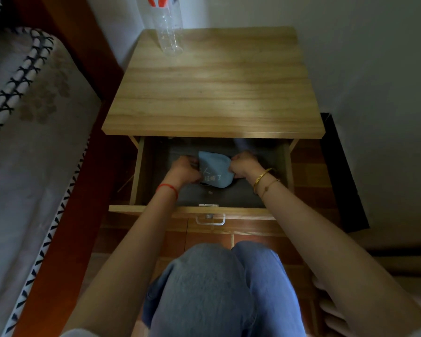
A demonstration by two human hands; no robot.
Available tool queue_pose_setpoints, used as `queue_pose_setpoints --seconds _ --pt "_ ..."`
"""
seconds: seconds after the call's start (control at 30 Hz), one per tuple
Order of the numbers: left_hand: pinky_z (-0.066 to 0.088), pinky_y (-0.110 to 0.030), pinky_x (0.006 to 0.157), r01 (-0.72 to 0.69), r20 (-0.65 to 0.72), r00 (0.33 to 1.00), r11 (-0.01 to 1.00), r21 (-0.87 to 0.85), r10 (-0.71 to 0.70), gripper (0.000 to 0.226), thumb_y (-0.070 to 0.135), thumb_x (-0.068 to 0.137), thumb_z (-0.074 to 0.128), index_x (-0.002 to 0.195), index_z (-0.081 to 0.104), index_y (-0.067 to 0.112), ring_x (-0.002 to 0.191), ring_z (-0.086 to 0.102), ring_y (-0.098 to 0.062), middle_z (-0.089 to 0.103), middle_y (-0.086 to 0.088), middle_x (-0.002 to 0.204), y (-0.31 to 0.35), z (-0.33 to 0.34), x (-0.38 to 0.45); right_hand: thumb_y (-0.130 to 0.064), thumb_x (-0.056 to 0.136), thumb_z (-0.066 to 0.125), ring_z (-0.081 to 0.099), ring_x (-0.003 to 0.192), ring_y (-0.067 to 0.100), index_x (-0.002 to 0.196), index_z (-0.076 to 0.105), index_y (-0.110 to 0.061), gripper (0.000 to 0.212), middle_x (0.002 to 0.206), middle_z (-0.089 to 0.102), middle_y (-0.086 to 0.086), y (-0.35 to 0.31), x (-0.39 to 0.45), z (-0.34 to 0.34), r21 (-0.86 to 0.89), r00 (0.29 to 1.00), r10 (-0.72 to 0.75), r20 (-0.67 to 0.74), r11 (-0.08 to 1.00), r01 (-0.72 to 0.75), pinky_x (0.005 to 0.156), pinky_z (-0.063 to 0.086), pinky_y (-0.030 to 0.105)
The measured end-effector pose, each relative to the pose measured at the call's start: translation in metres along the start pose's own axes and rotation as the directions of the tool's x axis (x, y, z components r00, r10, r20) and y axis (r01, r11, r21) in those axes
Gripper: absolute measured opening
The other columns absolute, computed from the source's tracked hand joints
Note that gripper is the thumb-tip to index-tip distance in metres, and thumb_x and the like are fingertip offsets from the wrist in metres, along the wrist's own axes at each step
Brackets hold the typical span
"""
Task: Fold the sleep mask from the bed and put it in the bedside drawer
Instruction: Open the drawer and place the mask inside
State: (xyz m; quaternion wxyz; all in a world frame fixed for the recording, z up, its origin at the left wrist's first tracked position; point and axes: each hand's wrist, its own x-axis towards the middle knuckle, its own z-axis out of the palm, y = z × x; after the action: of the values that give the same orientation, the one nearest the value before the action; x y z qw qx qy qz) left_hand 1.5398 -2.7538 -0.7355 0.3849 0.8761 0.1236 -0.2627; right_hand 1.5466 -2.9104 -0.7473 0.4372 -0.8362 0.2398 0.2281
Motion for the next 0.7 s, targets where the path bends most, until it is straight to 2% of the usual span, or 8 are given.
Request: queue_pose_setpoints --seconds 0.1,0.2,0.27,0.37,0.43,0.5,0.6,0.7 --pt "0.050 -0.035 0.100 -0.002 0.053 0.999 1.000 0.018 0.001 0.053 -0.002 0.078 0.070 0.127 0.056 0.010 0.121 0.057 -0.028 0.060 -0.014 0.131 -0.002 0.002 0.003 -0.006 0.091 0.054 0.060 0.111 0.029 0.121 0.056 -0.001 0.031 0.123 0.060 0.019 0.000 0.001 0.001 -0.019 1.000 -0.013 0.004 1.000 0.013 0.094 0.053 0.040" --pt "0.052 -0.039 0.098 -0.025 0.055 0.998 0.999 0.031 0.023 0.047 0.001 0.082 0.068 0.127 0.058 0.009 0.116 0.060 -0.028 0.062 -0.015 0.128 -0.006 0.002 0.002 -0.007 0.092 0.051 0.060 0.111 0.028 0.121 0.055 -0.003 0.029 0.122 0.060 0.018 0.000 0.000 0.002 -0.016 1.000 -0.004 0.019 1.000 0.004 0.094 0.053 0.040" --pt "0.052 -0.038 0.098 -0.044 0.018 0.999 0.998 0.037 0.044 0.046 0.003 0.082 0.068 0.126 0.058 0.007 0.115 0.061 -0.029 0.062 -0.016 0.127 -0.007 -0.001 0.000 -0.008 0.092 0.052 0.060 0.110 0.028 0.121 0.056 -0.003 0.029 0.122 0.060 0.017 0.000 -0.002 0.000 0.004 1.000 -0.006 0.023 1.000 0.006 0.094 0.053 0.040" --pt "0.049 -0.039 0.101 -0.089 -0.110 0.989 0.993 0.073 0.097 0.050 0.010 0.080 0.072 0.128 0.057 0.006 0.117 0.060 -0.029 0.063 -0.017 0.126 -0.006 -0.009 -0.007 -0.010 0.091 0.054 0.058 0.112 0.030 0.122 0.056 -0.002 0.032 0.123 0.060 0.019 0.004 -0.005 -0.007 -0.025 0.999 -0.050 -0.016 0.998 0.049 0.096 0.051 0.041" --pt "0.047 -0.029 0.099 -0.144 -0.207 0.963 0.980 0.135 0.170 0.045 0.013 0.082 0.070 0.126 0.060 0.008 0.116 0.061 -0.027 0.066 -0.015 0.123 -0.007 -0.016 -0.016 -0.011 0.089 0.055 0.058 0.113 0.031 0.120 0.059 -0.003 0.032 0.122 0.060 0.020 0.009 -0.010 -0.011 0.004 0.994 -0.085 -0.067 0.996 0.085 0.096 0.050 0.042" --pt "0.043 -0.021 0.089 -0.207 -0.277 0.926 0.958 0.197 0.257 0.039 0.014 0.086 0.065 0.125 0.061 0.011 0.113 0.062 -0.023 0.067 -0.013 0.121 -0.010 -0.020 -0.030 -0.014 0.089 0.056 0.059 0.111 0.028 0.116 0.064 -0.007 0.029 0.119 0.064 0.016 0.016 -0.021 -0.016 0.065 0.983 -0.115 -0.144 0.990 0.125 0.096 0.050 0.037" --pt "0.044 -0.020 0.082 -0.281 -0.335 0.871 0.925 0.257 0.358 0.036 0.016 0.088 0.064 0.124 0.061 0.013 0.104 0.064 -0.017 0.068 -0.007 0.116 -0.015 -0.021 -0.055 -0.019 0.088 0.059 0.062 0.105 0.021 0.103 0.070 -0.014 0.020 0.109 0.069 0.008 0.024 -0.047 -0.024 0.079 0.939 -0.217 -0.265 0.966 0.246 0.086 0.047 0.027" --pt "0.048 -0.022 0.080 -0.348 -0.396 0.806 0.894 0.283 0.439 0.037 0.022 0.089 0.064 0.125 0.059 0.016 0.093 0.060 -0.009 0.067 -0.001 0.108 -0.021 -0.018 -0.084 -0.022 0.089 0.058 0.067 0.089 0.017 0.095 0.069 -0.019 0.013 0.093 0.072 0.003 0.032 -0.080 -0.031 0.077 0.866 -0.361 -0.345 0.909 0.409 0.081 0.054 0.032"
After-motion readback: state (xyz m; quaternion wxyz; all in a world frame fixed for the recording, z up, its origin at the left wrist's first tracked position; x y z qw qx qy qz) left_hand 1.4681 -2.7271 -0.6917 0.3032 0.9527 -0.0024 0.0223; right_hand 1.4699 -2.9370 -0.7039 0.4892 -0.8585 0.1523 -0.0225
